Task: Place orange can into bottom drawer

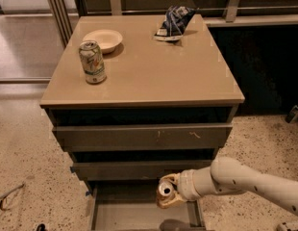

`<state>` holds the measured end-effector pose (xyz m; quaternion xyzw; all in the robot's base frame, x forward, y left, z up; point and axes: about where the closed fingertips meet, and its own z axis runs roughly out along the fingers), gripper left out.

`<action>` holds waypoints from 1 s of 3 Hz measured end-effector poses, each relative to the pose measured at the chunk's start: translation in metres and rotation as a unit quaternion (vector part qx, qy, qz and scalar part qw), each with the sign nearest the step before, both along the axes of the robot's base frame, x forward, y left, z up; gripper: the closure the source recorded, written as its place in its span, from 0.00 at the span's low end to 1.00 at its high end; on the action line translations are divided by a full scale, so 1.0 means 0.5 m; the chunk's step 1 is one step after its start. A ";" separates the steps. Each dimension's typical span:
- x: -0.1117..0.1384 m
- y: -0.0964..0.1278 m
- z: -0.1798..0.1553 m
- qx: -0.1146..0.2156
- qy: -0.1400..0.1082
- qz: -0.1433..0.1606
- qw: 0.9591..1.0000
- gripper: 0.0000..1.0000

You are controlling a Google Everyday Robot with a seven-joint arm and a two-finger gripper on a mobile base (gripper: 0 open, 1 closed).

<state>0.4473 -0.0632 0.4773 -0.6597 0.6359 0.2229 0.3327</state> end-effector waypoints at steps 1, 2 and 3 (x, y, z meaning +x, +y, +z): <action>0.029 0.007 -0.101 -0.015 -0.024 -0.012 1.000 1.00; 0.068 0.010 -0.256 -0.029 -0.032 -0.053 0.998 1.00; 0.068 0.010 -0.262 -0.030 -0.033 -0.052 0.998 1.00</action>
Offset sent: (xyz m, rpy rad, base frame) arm 0.0550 -0.0008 -0.1882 -0.0944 -0.0871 -0.1663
